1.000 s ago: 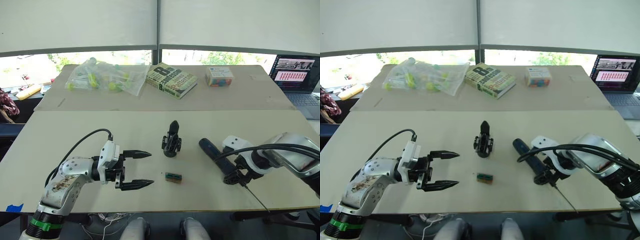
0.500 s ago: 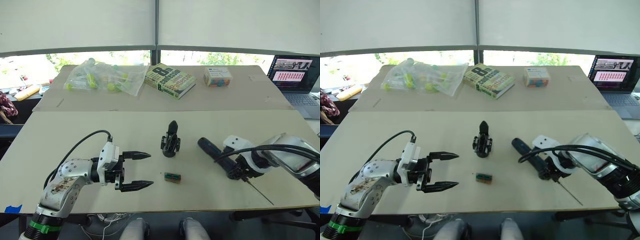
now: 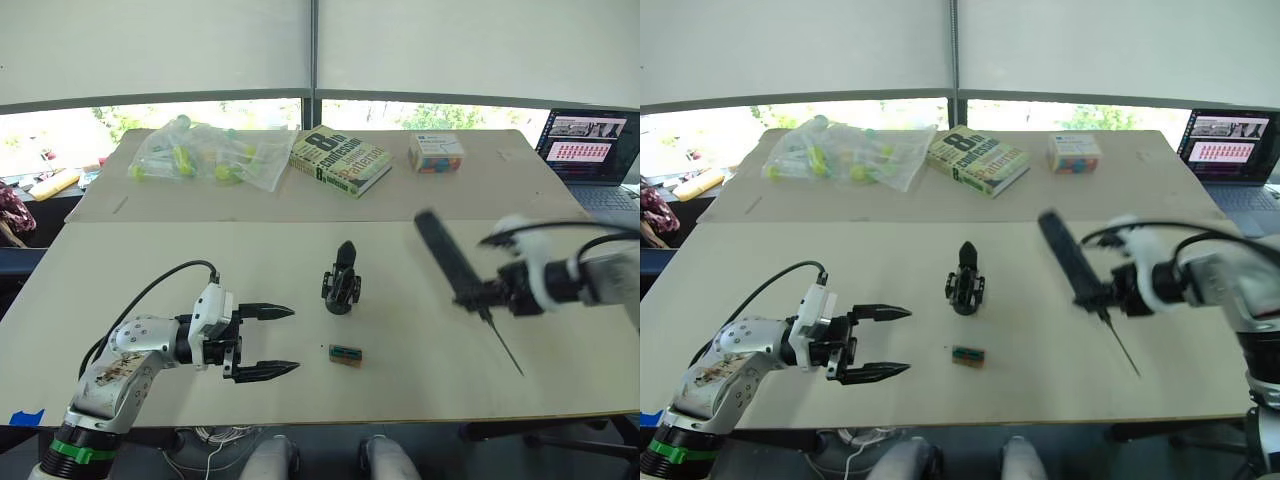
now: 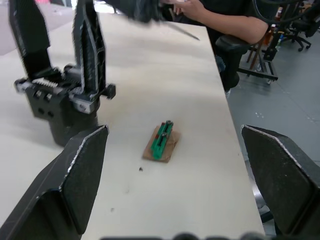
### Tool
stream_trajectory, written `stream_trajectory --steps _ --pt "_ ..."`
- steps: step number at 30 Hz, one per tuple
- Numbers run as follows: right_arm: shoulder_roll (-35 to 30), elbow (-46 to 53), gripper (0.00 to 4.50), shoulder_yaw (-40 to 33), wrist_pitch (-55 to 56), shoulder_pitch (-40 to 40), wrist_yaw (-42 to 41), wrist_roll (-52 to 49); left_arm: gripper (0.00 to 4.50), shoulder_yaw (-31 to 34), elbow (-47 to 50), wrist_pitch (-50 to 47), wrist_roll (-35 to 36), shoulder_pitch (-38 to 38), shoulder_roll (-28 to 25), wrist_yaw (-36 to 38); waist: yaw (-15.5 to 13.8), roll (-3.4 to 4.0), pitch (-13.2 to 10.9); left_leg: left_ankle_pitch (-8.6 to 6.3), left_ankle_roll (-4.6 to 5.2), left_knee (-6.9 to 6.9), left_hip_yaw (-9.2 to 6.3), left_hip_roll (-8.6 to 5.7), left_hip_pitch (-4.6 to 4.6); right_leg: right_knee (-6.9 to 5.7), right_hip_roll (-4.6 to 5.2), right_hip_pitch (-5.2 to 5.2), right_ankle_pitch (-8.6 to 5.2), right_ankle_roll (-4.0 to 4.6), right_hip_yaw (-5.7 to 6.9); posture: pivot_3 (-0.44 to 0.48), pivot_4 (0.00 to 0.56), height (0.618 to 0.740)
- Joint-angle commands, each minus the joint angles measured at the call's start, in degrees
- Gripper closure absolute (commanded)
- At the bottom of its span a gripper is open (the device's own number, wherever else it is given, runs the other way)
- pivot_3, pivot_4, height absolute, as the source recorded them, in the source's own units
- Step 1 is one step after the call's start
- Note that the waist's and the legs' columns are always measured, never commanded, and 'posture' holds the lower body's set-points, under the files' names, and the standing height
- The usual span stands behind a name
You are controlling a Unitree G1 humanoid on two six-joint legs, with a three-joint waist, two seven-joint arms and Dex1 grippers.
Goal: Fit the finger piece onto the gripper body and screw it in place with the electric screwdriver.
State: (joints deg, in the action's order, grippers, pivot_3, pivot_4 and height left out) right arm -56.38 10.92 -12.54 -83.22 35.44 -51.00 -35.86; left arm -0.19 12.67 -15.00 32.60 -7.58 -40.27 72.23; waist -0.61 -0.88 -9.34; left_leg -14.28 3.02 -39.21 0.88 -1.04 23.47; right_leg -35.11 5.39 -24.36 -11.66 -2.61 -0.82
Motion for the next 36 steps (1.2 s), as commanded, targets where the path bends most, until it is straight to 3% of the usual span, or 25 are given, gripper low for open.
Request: stream_trajectory --steps 1,3,6,11,15,24,36 --pt "5.09 6.39 2.60 -14.99 10.65 -3.75 -3.51 -6.86 0.00 1.42 -2.93 2.05 -0.68 -1.83 -1.12 2.18 -0.31 -0.01 0.00 0.00 0.00 0.01 -0.07 -0.01 0.01 0.00 -0.01 0.04 0.00 -0.01 0.05 0.000 0.150 0.740" --pt "10.54 9.70 2.60 -19.71 19.93 -6.21 -3.30 -7.75 0.00 0.84 -5.12 3.35 -1.99 -2.72 -1.39 3.57 -0.15 0.00 0.00 0.00 0.00 0.01 -0.09 -0.02 0.02 0.02 -0.02 0.06 0.01 -0.02 0.05 0.000 0.150 0.740" --pt "15.92 15.50 2.60 -19.30 32.75 -12.48 -7.15 -7.58 0.00 0.49 -8.00 4.66 -3.56 -5.18 -1.41 4.34 -0.09 -0.01 0.00 0.00 0.00 0.00 -0.03 -0.04 -0.01 -0.01 -0.01 0.07 0.04 -0.09 0.00 0.000 0.150 0.740" --pt "26.03 21.33 2.60 -15.75 44.51 -17.24 -5.75 -9.51 0.00 -0.76 -9.39 6.15 -5.16 -6.32 -1.45 5.94 0.39 -0.02 0.00 0.01 -0.01 -0.01 -0.03 -0.03 -0.06 -0.09 -0.03 0.06 0.05 -0.10 -0.04 0.000 0.150 0.740" --pt "25.35 23.81 2.60 -6.93 58.00 -23.86 -16.93 -4.12 0.00 -2.26 -9.21 7.02 -6.78 -6.02 -1.03 6.36 0.63 -0.02 0.00 0.01 -0.01 0.00 -0.02 -0.01 -0.10 -0.09 -0.06 0.07 0.04 -0.10 -0.04 0.000 0.150 0.740" --pt "34.07 18.18 2.60 4.14 72.42 -27.40 -13.46 1.74 0.00 -8.78 -11.95 7.43 -11.11 -7.34 4.94 3.23 0.59 -0.02 0.00 0.03 -0.05 -0.02 -0.01 -0.04 -0.25 -0.15 -0.04 0.16 0.05 -0.09 -0.07 0.000 0.150 0.740" --pt "34.63 8.03 2.60 10.12 79.01 -24.77 -23.00 -0.77 0.00 -15.57 -21.22 12.90 -19.13 -11.75 14.93 -1.32 0.53 -0.03 0.00 0.04 -0.06 -0.02 -0.02 -0.05 -0.29 -0.23 -0.06 0.15 0.05 -0.09 -0.07 0.000 0.150 0.740"
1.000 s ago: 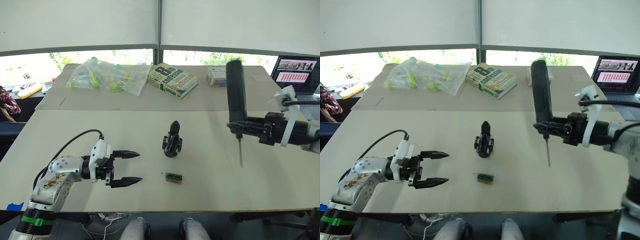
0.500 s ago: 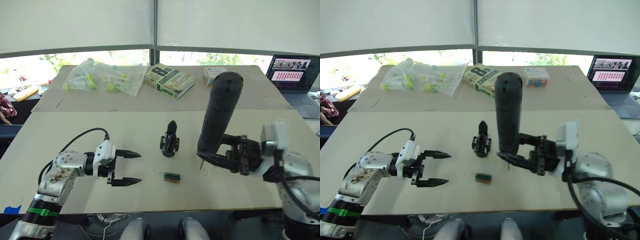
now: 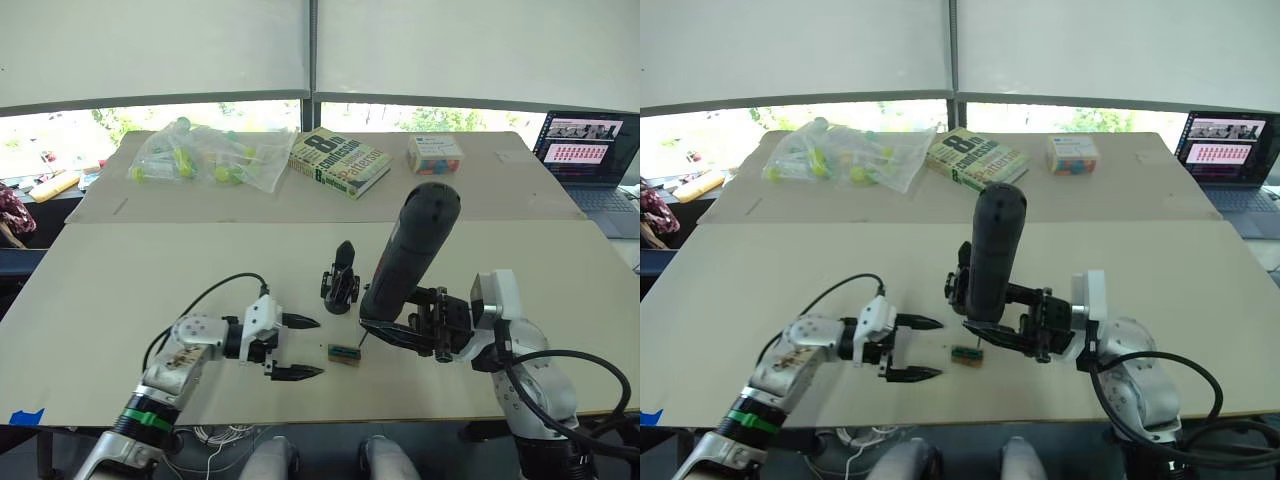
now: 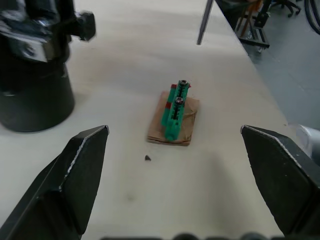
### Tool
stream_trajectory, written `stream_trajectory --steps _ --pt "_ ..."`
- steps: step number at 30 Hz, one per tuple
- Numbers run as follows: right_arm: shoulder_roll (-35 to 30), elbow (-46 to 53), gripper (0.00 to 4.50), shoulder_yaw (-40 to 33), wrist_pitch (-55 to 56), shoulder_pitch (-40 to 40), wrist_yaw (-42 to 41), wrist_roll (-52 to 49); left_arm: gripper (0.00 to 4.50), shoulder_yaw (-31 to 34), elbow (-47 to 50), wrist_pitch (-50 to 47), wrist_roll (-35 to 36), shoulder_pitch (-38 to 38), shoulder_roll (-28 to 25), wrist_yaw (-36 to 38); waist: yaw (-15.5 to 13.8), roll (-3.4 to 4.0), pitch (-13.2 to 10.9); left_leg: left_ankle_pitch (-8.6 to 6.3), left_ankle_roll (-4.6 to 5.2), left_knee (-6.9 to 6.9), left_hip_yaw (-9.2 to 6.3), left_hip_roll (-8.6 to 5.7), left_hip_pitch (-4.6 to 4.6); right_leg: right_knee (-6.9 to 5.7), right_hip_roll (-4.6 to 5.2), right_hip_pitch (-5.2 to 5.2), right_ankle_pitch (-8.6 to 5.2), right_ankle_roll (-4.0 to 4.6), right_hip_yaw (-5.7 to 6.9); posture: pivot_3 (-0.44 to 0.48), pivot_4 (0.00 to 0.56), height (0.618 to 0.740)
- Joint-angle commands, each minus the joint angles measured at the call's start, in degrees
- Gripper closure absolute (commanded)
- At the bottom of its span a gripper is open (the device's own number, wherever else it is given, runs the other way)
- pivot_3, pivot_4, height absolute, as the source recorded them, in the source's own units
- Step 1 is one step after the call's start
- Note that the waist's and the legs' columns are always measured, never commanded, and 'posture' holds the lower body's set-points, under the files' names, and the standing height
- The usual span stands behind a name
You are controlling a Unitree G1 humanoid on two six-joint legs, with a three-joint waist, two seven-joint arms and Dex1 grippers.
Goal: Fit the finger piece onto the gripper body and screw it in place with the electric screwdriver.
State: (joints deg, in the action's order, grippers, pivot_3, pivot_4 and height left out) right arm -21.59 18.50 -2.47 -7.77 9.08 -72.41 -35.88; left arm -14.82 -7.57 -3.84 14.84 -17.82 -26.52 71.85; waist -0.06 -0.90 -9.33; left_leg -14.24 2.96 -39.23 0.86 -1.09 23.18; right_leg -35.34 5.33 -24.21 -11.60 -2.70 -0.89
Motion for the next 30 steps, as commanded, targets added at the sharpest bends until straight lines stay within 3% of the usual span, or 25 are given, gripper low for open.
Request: stream_trajectory --steps 1,30 --pt "-0.09 0.13 2.60 0.14 3.81 1.79 -1.45 -0.74 0.00 -1.36 -1.72 2.24 -2.14 -2.00 1.64 -1.26 -0.06 0.00 0.00 0.00 0.00 0.00 0.00 0.00 0.01 -0.01 0.00 -0.01 0.00 0.00 0.00 0.000 0.150 0.740" --pt "-2.52 -1.97 2.60 2.54 4.68 4.62 0.79 0.12 0.00 -4.94 -2.94 3.29 -4.38 -2.13 5.20 -0.54 -0.67 0.00 0.00 0.00 0.00 -0.07 -0.01 -0.04 -0.01 -0.08 0.06 0.03 0.00 0.00 0.00 0.000 0.150 0.740"
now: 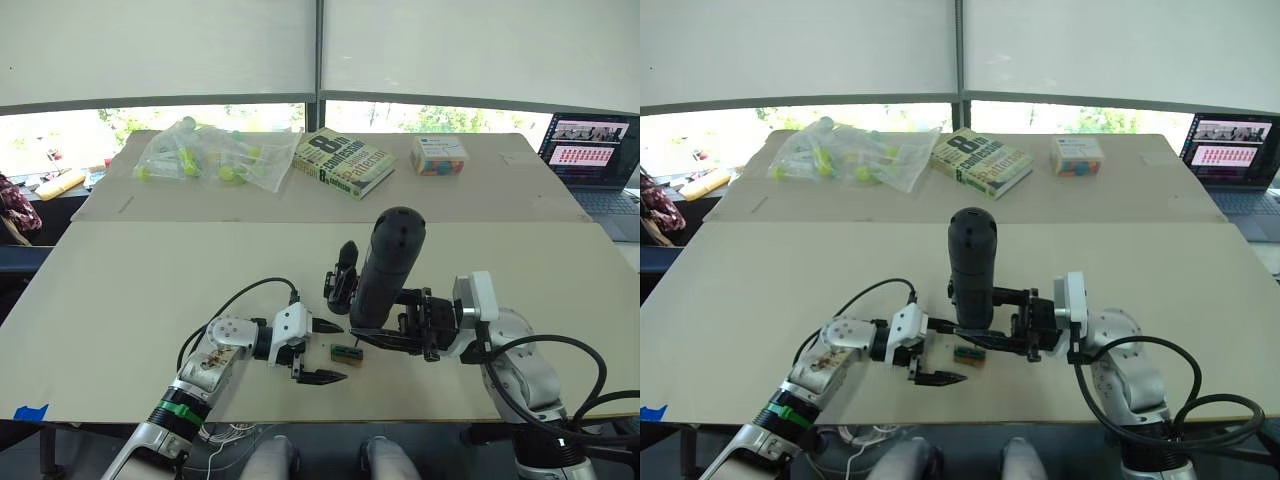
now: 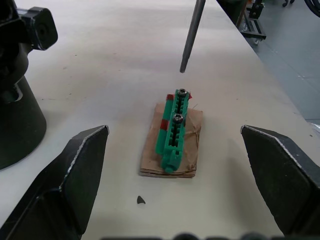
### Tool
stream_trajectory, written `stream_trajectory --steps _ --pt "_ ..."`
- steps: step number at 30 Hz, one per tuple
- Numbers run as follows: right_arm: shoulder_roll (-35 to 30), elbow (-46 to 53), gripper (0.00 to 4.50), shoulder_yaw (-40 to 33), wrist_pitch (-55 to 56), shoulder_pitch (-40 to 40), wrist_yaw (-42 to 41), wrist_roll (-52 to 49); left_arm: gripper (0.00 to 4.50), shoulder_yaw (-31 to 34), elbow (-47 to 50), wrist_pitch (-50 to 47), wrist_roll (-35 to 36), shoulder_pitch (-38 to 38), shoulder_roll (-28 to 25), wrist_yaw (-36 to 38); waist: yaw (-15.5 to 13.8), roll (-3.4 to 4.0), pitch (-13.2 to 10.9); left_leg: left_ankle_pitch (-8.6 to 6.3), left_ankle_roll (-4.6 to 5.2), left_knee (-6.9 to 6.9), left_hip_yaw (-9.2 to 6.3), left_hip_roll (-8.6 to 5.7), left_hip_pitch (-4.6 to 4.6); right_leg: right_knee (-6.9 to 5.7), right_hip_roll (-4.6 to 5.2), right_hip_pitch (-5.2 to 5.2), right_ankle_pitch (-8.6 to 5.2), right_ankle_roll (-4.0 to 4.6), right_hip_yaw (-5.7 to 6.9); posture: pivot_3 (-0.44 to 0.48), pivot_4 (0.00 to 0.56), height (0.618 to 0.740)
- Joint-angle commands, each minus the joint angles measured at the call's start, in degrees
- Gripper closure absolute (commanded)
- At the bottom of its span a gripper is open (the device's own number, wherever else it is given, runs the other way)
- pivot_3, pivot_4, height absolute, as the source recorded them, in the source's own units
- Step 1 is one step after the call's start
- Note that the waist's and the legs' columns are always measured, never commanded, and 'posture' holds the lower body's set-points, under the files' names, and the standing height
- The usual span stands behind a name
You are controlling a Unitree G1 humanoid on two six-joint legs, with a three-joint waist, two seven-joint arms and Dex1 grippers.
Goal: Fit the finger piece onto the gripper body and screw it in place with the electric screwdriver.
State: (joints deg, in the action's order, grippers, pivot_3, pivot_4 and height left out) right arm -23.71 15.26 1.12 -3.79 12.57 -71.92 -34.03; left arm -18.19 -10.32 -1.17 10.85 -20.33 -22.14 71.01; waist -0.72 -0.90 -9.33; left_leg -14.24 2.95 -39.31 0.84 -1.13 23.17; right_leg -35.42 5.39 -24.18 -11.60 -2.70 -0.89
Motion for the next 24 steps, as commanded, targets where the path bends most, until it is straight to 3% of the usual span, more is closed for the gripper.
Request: stream_trajectory --steps 1,24 --pt "-0.61 1.12 2.60 -1.06 0.54 1.27 0.17 -1.80 0.00 -1.62 -0.34 0.69 -0.46 0.33 0.92 0.23 -0.03 0.00 0.00 0.00 0.00 0.00 0.00 0.00 0.00 0.00 0.00 0.00 0.00 0.00 0.00 0.000 0.150 0.740" --pt "-2.24 0.36 2.60 0.01 -0.82 0.35 0.34 -1.62 0.00 -2.06 -1.29 1.09 -0.93 0.61 1.49 0.12 -0.06 0.00 0.00 0.00 0.00 -0.02 0.00 0.00 0.00 0.00 0.01 0.02 0.00 0.00 0.00 0.000 0.150 0.740"
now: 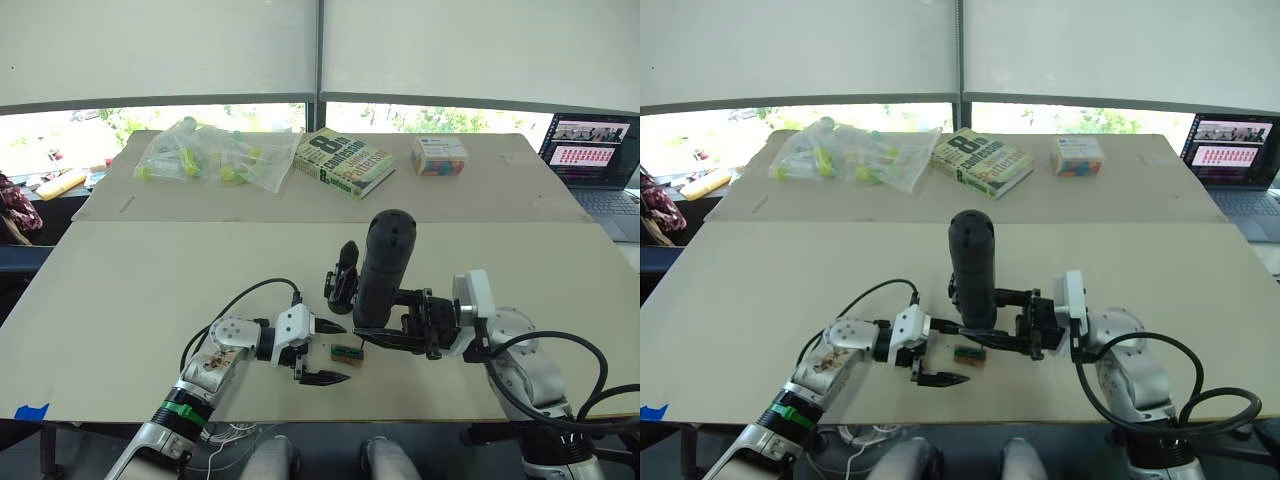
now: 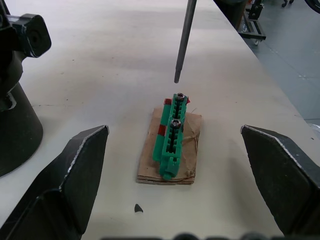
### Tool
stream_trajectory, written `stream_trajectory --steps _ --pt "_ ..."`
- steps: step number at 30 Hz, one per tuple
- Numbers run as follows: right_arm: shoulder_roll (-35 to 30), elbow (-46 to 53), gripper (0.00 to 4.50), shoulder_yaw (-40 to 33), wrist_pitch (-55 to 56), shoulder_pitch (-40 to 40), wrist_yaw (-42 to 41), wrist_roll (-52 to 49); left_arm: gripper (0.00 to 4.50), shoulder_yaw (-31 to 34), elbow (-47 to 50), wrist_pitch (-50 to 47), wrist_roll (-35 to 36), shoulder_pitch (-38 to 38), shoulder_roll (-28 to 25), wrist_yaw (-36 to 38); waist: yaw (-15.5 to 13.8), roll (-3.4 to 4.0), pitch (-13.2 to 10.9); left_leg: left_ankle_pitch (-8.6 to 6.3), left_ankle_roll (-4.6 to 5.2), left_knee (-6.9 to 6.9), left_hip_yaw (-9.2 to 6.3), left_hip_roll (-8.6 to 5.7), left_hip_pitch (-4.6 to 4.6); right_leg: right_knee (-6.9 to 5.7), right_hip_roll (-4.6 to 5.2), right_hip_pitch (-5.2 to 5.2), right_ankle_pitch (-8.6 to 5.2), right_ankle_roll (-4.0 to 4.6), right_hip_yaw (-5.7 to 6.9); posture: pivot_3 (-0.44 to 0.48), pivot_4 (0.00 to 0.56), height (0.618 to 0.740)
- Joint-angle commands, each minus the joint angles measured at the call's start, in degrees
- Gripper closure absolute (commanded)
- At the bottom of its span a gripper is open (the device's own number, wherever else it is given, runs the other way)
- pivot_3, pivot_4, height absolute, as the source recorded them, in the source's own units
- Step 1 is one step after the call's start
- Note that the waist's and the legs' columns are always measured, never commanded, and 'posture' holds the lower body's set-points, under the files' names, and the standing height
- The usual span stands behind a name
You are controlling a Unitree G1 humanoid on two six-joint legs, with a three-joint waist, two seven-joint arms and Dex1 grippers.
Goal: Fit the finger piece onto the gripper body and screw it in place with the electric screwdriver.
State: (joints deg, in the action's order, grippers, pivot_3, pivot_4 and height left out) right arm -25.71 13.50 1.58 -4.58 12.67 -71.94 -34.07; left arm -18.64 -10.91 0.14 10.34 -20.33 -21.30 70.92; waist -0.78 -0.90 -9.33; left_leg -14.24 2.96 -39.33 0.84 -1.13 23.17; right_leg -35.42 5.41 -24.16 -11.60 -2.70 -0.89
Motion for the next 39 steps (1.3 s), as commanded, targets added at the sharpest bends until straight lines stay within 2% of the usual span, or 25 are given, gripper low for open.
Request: stream_trajectory --steps 1,39 --pt "-0.24 2.10 2.60 -0.43 -0.04 0.21 0.36 -1.53 0.00 -1.61 -0.70 -0.25 -0.43 0.61 0.67 0.19 0.00 0.00 0.00 0.00 0.00 0.00 0.00 0.00 0.00 0.00 0.00 0.00 0.00 0.00 0.00 0.000 0.150 0.740" --pt "-0.10 0.86 2.60 0.91 0.46 -0.03 0.03 -0.33 0.00 -1.61 -0.08 -0.63 -0.41 1.52 0.22 -0.12 0.06 0.00 0.00 0.00 0.00 0.00 0.00 0.01 -0.01 0.00 -0.01 0.00 0.00 0.00 0.00 0.000 0.150 0.740"
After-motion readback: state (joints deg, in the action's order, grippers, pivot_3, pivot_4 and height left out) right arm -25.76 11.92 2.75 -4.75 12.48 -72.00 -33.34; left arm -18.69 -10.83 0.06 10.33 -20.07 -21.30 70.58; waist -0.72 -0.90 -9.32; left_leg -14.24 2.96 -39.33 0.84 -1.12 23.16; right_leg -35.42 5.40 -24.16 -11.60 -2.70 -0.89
